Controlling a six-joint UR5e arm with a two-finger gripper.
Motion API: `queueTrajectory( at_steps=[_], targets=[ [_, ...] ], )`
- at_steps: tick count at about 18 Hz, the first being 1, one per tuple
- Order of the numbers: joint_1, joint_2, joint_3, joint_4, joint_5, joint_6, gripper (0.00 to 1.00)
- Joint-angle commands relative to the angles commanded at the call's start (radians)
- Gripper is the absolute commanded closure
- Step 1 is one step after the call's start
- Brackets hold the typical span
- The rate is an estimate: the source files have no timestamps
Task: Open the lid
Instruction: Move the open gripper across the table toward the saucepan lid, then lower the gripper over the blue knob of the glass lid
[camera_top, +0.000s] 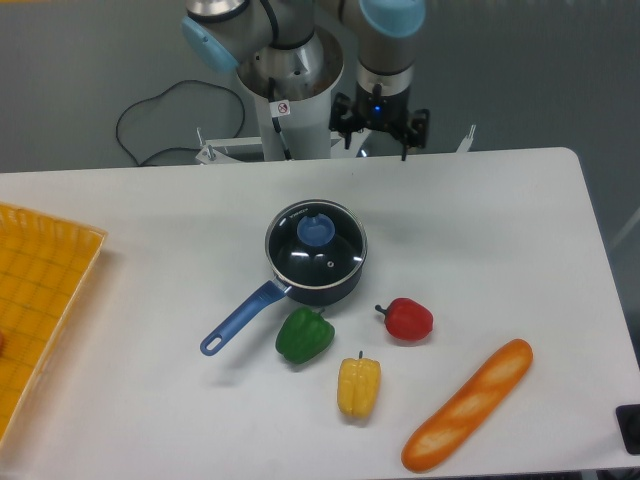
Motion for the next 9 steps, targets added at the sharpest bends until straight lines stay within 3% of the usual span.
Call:
queueTrajectory(
  at_steps=[3,9],
  targets=[
    [-0.027,-0.032,-0.015,0.084,0.000,-0.055,0.00],
    [-0.094,-0.081,-0.015,0.134,0.006,-0.155,0.00]
  ],
)
